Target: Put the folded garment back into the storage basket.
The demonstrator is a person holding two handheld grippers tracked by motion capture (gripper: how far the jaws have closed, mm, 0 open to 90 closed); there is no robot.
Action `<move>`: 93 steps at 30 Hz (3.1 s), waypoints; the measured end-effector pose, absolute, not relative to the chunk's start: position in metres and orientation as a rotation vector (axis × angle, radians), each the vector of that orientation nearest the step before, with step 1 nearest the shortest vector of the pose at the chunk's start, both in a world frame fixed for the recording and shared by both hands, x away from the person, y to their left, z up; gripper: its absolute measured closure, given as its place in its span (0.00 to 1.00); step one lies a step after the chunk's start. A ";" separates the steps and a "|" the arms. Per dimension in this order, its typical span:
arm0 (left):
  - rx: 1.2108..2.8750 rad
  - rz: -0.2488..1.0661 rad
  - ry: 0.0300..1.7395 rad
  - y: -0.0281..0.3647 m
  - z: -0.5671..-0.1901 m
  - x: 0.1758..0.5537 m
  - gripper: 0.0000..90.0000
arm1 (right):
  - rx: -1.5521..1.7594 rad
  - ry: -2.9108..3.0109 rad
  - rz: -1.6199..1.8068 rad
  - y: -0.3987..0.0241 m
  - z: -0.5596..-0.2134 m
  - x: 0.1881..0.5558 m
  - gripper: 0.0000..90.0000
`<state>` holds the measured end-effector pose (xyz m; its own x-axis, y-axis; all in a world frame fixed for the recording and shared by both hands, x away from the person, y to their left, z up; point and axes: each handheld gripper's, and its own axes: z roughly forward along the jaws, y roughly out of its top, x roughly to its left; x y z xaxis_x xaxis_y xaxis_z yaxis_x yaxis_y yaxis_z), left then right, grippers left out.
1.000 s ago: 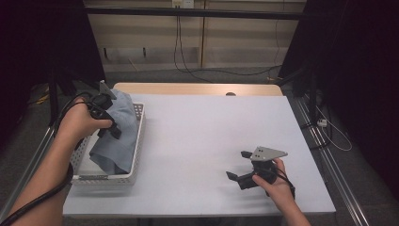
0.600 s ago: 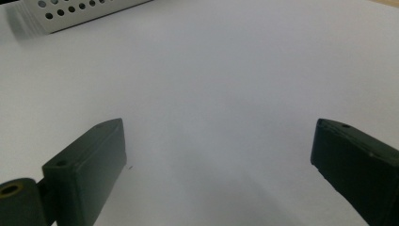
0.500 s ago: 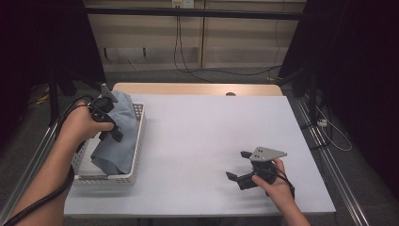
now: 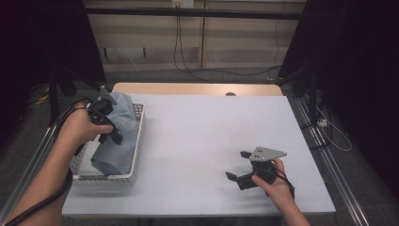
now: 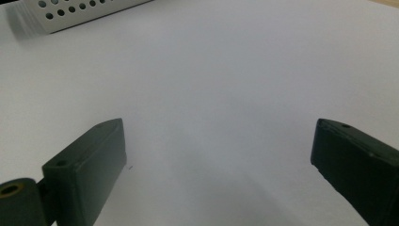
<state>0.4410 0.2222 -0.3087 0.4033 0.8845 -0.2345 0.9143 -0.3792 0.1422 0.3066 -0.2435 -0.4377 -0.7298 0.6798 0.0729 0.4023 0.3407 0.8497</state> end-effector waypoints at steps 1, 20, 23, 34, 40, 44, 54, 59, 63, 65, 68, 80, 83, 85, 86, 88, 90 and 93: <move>2.413 -0.174 1.582 0.222 -0.309 0.441 0.81 | 0.966 2.314 1.339 -0.244 -0.438 0.307 0.04; 2.421 -0.172 1.566 0.221 -0.310 0.439 0.81 | 0.965 2.314 1.337 -0.244 -0.438 0.307 0.04; 2.420 -0.166 1.565 0.221 -0.310 0.438 0.81 | 0.963 2.312 1.337 -0.244 -0.437 0.307 0.04; 2.419 -0.177 1.564 0.220 -0.306 0.437 0.81 | 0.967 2.312 1.335 -0.245 -0.438 0.307 0.04; 2.416 -0.194 1.566 0.221 -0.313 0.436 0.80 | 0.964 2.315 1.336 -0.244 -0.438 0.307 0.04; 2.415 -0.203 1.568 0.223 -0.316 0.435 0.80 | 0.965 2.314 1.337 -0.244 -0.438 0.307 0.04; 2.386 -0.209 1.586 0.228 -0.318 0.435 0.77 | 0.966 2.319 1.337 -0.244 -0.439 0.307 0.04; 2.376 -0.195 1.592 0.232 -0.319 0.435 0.74 | 0.965 2.319 1.337 -0.244 -0.439 0.307 0.04; 2.362 -0.182 1.596 0.235 -0.318 0.435 0.69 | 0.964 2.322 1.334 -0.243 -0.439 0.307 0.04; 2.357 -0.187 1.604 0.237 -0.319 0.436 0.67 | 0.965 2.321 1.336 -0.243 -0.439 0.307 0.04; 2.347 -0.170 1.609 0.239 -0.318 0.436 0.61 | 0.964 2.321 1.335 -0.243 -0.439 0.307 0.04; 2.271 -0.134 1.645 0.254 -0.318 0.438 0.44 | 0.964 2.321 1.334 -0.243 -0.439 0.307 0.04; 2.269 -0.135 1.653 0.256 -0.319 0.439 0.44 | 0.964 2.321 1.335 -0.243 -0.439 0.307 0.04; 2.268 -0.136 1.654 0.256 -0.320 0.439 0.45 | 0.964 2.322 1.332 -0.243 -0.439 0.307 0.04; 2.270 -0.133 1.656 0.256 -0.320 0.439 0.45 | 0.963 2.322 1.331 -0.243 -0.439 0.307 0.04; 2.275 -0.134 1.655 0.256 -0.320 0.439 0.45 | 0.964 2.322 1.334 -0.243 -0.439 0.307 0.04; 2.270 -0.131 1.657 0.256 -0.320 0.439 0.44 | 0.963 2.322 1.334 -0.243 -0.439 0.307 0.04; 2.263 -0.119 1.662 0.258 -0.321 0.440 0.43 | 0.964 2.321 1.333 -0.243 -0.439 0.307 0.04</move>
